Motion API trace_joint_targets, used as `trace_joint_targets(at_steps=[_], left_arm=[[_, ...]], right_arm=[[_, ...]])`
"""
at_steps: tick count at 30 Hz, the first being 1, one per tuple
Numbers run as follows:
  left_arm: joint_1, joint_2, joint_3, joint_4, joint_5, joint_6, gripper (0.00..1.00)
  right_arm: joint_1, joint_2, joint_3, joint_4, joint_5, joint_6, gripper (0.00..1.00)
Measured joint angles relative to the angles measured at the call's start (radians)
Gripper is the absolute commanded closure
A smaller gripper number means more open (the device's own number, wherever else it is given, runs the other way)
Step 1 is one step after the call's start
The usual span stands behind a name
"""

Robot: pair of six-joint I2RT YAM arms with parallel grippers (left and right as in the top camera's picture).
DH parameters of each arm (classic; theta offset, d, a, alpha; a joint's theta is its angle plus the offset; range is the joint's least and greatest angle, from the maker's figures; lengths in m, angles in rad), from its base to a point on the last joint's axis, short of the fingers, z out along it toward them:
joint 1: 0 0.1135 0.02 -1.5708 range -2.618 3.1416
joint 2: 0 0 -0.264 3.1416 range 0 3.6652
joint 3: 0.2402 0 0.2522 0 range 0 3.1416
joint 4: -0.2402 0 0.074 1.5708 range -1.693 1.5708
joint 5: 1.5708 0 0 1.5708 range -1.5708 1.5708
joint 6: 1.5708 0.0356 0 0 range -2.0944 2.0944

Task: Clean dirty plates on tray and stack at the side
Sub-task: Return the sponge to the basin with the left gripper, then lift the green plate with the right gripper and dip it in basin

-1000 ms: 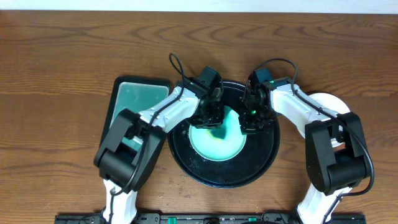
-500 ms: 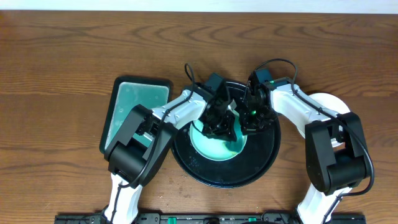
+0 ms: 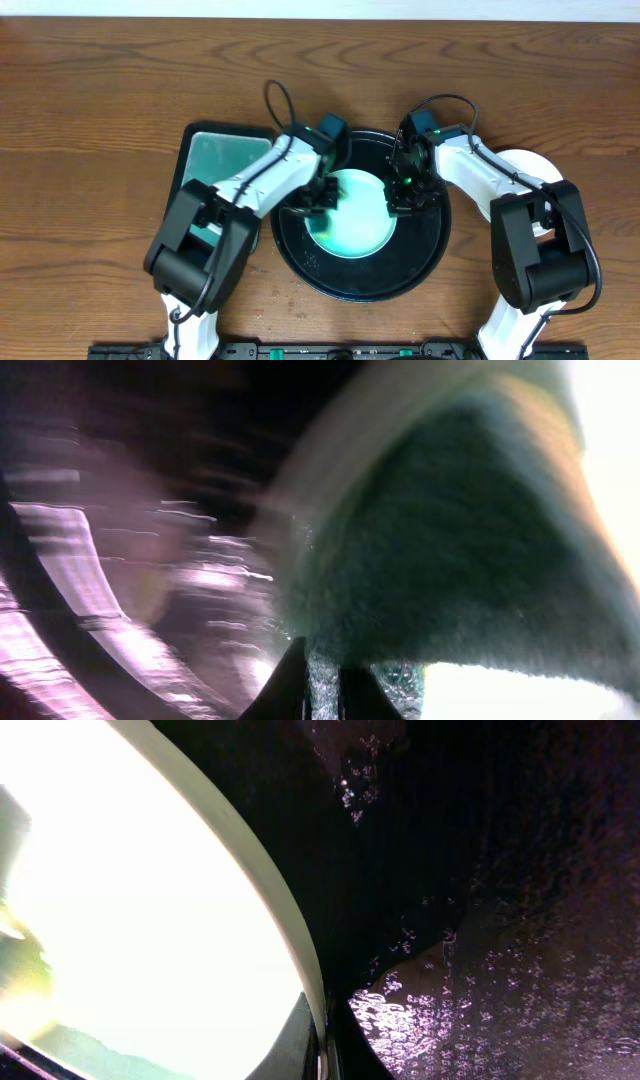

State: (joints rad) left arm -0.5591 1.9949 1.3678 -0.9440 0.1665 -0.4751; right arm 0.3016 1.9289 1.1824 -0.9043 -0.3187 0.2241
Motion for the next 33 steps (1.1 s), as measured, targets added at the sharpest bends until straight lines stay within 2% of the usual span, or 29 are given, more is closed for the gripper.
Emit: trace_joint_targets(at_steps=[6,10,18,24,29,31,33], left_arm=[[0.023,-0.015,0.022,-0.052,-0.088,-0.004,0.93],[0.060,-0.091,0.022,-0.106,-0.121,0.001,0.93],[0.249,-0.419,0.022,-0.165,-0.271,0.034,0.93],[0.438,-0.433,-0.058,-0.072,-0.302,0.038,0.91],[0.541,-0.354,-0.172,-0.019,-0.242,0.047,0.70],[0.562,-0.341,-0.183,-0.021,-0.213,0.054,0.53],[0.574,-0.345,-0.182,-0.023,-0.183,0.059,0.43]], right_arm=[[0.019,0.000,0.000,0.024,-0.044,0.003,0.99],[0.025,0.000,0.000,0.024,-0.057,0.003,0.99],[0.019,0.000,0.000,0.023,-0.015,0.043,0.99],[0.019,0.000,-0.001,0.081,-0.004,0.050,0.99],[0.019,0.000,-0.001,0.119,-0.005,0.050,0.99],[0.019,0.000,0.000,0.115,-0.007,0.051,0.99],[0.019,0.000,0.009,0.089,-0.002,0.051,0.99]])
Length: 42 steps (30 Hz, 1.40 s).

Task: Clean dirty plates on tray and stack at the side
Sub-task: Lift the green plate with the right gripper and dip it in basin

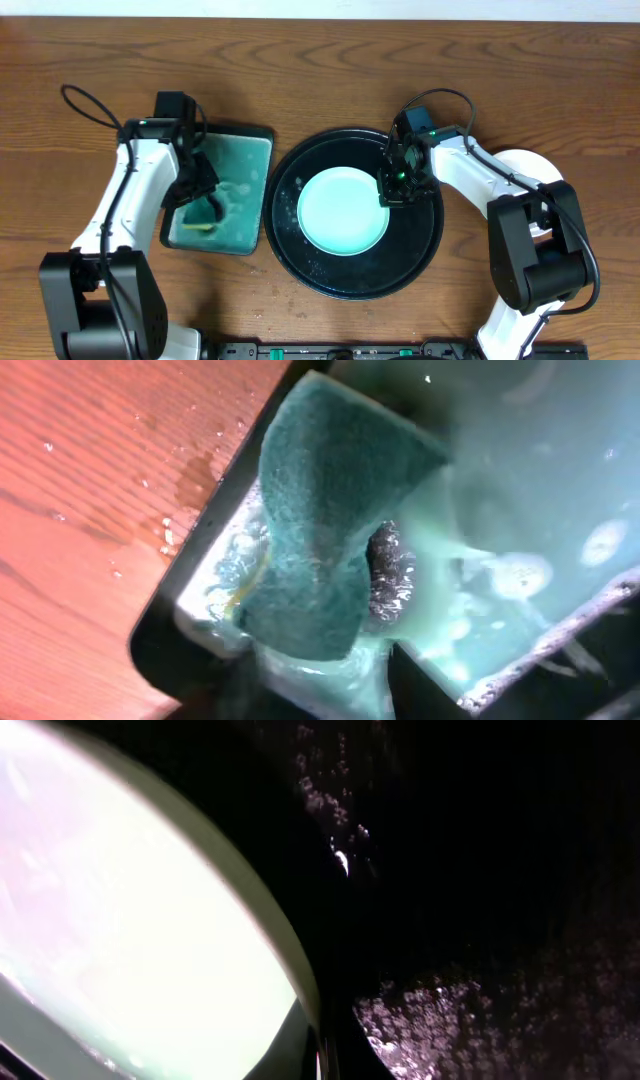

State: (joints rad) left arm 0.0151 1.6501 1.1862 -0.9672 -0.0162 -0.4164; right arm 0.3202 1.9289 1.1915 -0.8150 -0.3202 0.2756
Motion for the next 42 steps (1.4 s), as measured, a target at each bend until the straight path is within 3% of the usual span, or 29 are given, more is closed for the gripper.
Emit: trace_joint_targets(at_steps=[5,11,16,17,25,31,42], left_arm=[[0.015,-0.047,0.009,-0.066,0.051,0.000,0.35],[0.015,-0.223,0.041,-0.103,0.087,-0.001,0.31],[0.015,-0.420,0.055,-0.132,0.119,-0.001,0.30],[0.015,-0.460,0.055,-0.138,0.124,-0.001,0.24],[0.015,-0.650,0.056,-0.152,0.130,-0.002,0.19],[0.015,-0.689,0.056,-0.152,0.134,-0.002,0.19],[0.015,-0.688,0.056,-0.152,0.138,-0.002,0.19]], right_arm=[[0.002,-0.004,0.116,-0.149,0.049,0.000,0.99],[0.059,-0.053,0.376,-0.180,0.140,-0.010,0.99],[0.219,-0.083,0.491,0.010,0.240,-0.031,0.99],[0.252,-0.085,0.495,0.056,0.266,-0.040,0.99],[0.499,0.014,0.497,0.437,0.505,-0.232,0.99],[0.579,0.069,0.489,0.527,0.682,-0.377,0.99],[0.664,-0.010,0.489,0.624,0.944,-0.585,0.99]])
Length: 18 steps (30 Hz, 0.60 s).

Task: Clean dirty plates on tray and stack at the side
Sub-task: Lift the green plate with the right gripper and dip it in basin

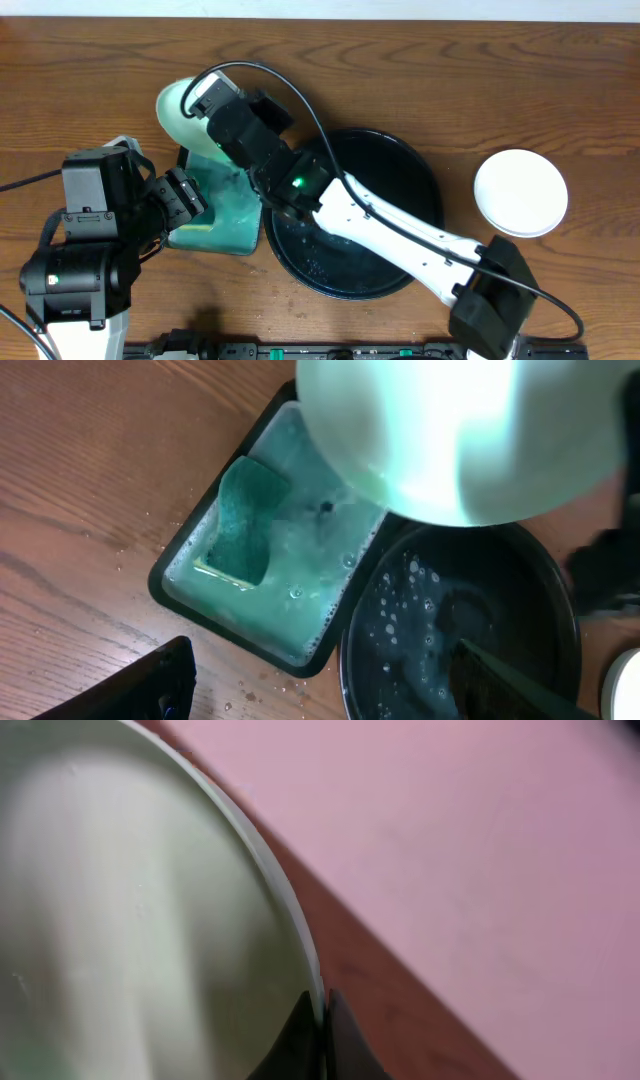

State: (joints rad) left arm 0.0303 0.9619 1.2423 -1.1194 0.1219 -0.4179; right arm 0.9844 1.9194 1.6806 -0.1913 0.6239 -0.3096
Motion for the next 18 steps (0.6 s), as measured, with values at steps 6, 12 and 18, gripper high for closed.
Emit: trace_joint_targets(at_steps=[6,12,18], left_arm=[[0.000,0.000,0.000,0.000,0.000,0.000,0.19],[0.000,0.000,0.000,0.000,0.000,0.000,0.19],[0.000,0.000,0.000,0.000,0.000,0.000,0.19]], right_arm=[[0.041,-0.011,0.000,0.089,0.130,-0.100,0.99],[0.068,-0.011,0.000,0.126,0.219,-0.156,0.99],[0.074,-0.011,0.000,0.129,0.246,-0.175,0.99]])
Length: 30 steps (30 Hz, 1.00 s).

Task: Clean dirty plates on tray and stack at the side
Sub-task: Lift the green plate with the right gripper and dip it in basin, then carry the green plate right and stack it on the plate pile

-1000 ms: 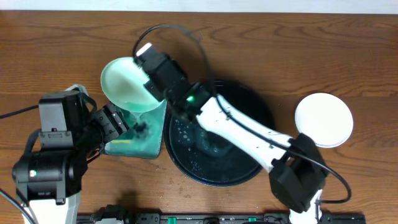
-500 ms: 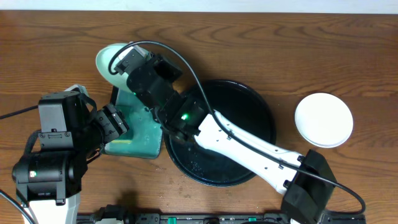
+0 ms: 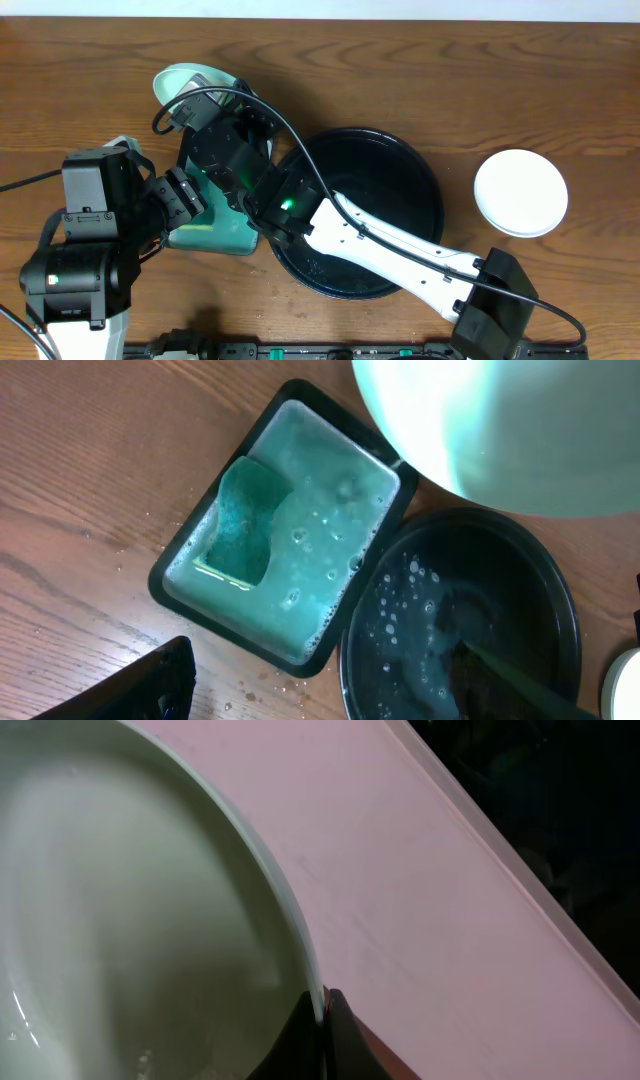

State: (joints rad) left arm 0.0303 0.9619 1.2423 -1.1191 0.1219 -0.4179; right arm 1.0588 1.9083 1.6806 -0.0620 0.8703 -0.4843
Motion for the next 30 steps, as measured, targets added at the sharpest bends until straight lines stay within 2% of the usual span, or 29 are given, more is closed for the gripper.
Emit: trace_joint_targets(at_steps=[26,30], left_arm=[[0.000,0.000,0.000,0.000,0.000,0.000,0.18],[0.000,0.000,0.000,0.000,0.000,0.000,0.18]], right_arm=[[0.000,0.000,0.000,-0.002,0.013,-0.002,0.99],[-0.006,0.000,0.003,-0.103,-0.005,0.101,0.99]])
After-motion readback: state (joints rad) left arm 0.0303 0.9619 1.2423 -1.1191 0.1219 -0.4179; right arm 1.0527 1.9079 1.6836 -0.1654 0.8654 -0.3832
